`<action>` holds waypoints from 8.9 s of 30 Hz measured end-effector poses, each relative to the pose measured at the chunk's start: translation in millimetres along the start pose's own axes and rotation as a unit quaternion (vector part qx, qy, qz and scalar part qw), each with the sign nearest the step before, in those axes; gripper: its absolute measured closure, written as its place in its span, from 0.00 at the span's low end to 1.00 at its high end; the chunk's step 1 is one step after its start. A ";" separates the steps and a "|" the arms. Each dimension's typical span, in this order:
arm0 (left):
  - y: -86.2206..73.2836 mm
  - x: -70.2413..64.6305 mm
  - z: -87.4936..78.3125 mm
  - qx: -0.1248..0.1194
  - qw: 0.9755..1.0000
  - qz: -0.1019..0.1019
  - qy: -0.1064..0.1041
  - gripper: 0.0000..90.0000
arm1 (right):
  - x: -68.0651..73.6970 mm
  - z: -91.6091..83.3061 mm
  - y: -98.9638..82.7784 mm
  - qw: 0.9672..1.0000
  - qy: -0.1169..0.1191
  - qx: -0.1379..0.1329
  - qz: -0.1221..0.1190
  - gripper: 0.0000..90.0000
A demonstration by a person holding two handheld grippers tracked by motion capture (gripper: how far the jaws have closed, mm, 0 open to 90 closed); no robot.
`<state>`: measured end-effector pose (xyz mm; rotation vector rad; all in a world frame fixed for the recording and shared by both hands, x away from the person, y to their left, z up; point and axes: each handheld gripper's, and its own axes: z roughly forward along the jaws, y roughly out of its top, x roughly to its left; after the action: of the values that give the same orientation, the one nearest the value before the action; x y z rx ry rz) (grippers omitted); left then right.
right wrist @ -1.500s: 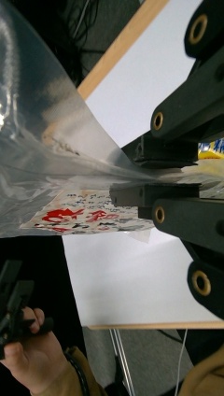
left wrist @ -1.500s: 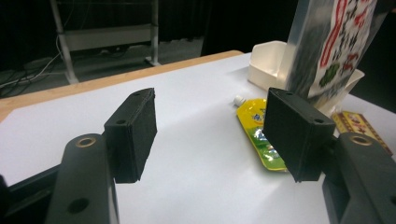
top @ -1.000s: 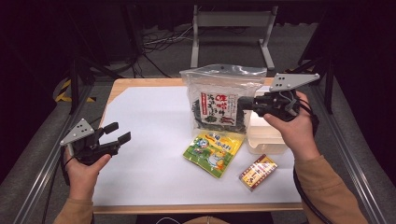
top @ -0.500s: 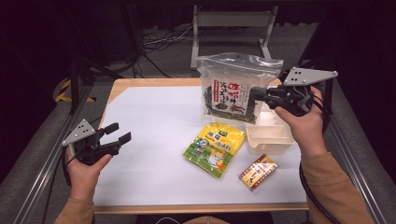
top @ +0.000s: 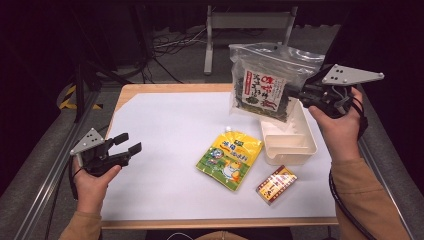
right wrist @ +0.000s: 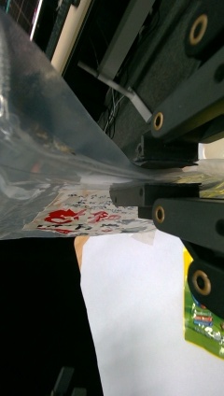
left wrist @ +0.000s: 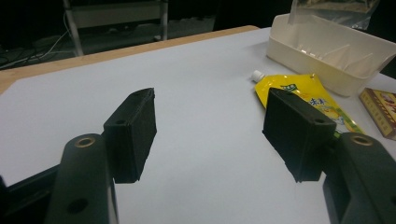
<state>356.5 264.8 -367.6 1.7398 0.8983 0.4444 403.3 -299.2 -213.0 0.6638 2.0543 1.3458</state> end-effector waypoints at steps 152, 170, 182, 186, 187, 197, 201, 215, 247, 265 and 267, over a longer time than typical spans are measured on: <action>47.1 -69.1 136.7 0.139 0.977 0.027 -0.158 0.35 | 48.8 -44.7 -113.8 0.991 -0.038 0.077 0.105 0.42; 25.7 -69.1 178.3 0.241 0.955 -0.040 -0.167 0.47 | 51.6 -44.0 -119.7 0.990 -0.043 0.087 0.107 0.42; 10.4 -65.2 188.3 0.270 0.946 -0.062 -0.167 0.48 | 48.1 -44.0 -122.4 0.989 -0.043 0.085 0.113 0.42; 5.7 -66.1 191.5 0.280 0.943 -0.066 -0.167 0.50 | 48.3 -42.9 -123.3 0.989 -0.040 0.088 0.114 0.41; 5.7 -66.1 191.5 0.280 0.943 -0.066 -0.167 0.50 | 48.3 -43.3 -123.1 0.989 -0.040 0.087 0.115 0.41; -0.1 -67.7 196.5 0.298 0.937 -0.065 -0.172 0.52 | 48.4 -42.5 -123.6 0.989 -0.039 0.087 0.115 0.41; -2.0 -67.9 197.8 0.303 0.933 -0.073 -0.178 0.51 | 48.8 -42.8 -123.2 0.989 -0.040 0.087 0.114 0.41; -5.3 -72.8 201.3 0.319 0.926 -0.071 -0.188 0.61 | 49.3 -42.1 -123.1 0.989 -0.040 0.087 0.113 0.41; -2.9 -87.9 194.2 0.307 0.943 -0.008 -0.127 1.00 | 50.8 -38.2 -124.0 0.989 -0.033 0.091 0.113 0.40; -1.1 -77.2 181.6 0.319 0.936 -0.039 -0.140 1.00 | 50.6 -34.2 -123.8 0.989 -0.027 0.091 0.111 0.40; -0.8 -75.7 181.7 0.322 0.935 -0.043 -0.140 0.93 | 50.5 -34.4 -123.8 0.989 -0.027 0.091 0.112 0.40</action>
<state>430.7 90.9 -422.6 2.2692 0.9665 -0.1884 332.7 -331.6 -327.1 1.0263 2.1246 1.2527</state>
